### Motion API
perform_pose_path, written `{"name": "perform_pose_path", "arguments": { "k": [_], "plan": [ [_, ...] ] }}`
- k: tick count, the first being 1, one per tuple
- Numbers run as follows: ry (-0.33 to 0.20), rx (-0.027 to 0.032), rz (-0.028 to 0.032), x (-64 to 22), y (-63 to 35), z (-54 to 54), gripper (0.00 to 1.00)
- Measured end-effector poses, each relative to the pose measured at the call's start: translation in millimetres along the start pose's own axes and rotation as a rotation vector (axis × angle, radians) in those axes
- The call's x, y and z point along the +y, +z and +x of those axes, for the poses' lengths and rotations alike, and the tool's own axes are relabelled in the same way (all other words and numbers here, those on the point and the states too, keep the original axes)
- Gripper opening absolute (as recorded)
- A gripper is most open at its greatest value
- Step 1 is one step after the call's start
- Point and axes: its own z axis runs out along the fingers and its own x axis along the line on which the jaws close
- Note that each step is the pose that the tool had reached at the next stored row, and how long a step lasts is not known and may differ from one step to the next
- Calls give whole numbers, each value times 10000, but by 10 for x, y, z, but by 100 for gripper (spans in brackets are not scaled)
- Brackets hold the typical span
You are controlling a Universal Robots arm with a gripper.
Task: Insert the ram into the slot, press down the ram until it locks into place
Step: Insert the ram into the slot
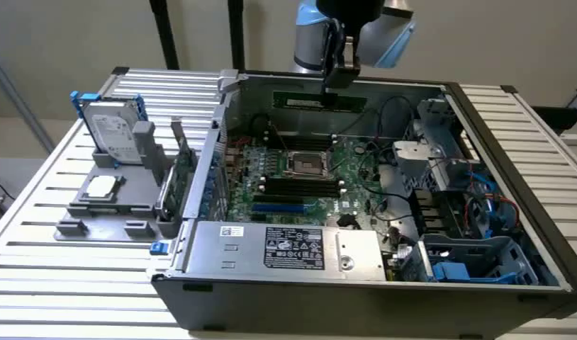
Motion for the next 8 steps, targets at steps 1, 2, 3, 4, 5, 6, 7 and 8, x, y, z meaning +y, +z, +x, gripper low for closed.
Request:
{"name": "perform_pose_path", "arguments": {
  "k": [1, 2, 3, 4, 5, 6, 7, 8],
  "plan": [
    [0, 0, 0, 0, 0, 0, 14],
    [-1, 0, 0, 0, 0, 0, 14],
    [0, 0, 0, 0, 0, 0, 14],
    [0, 0, 0, 0, 0, 0, 14],
    [0, 0, 0, 0, 0, 0, 14],
    [0, 0, 0, 0, 0, 0, 14],
    [0, 0, 0, 0, 0, 0, 14],
    [0, 0, 0, 0, 0, 0, 14]
  ]
}}
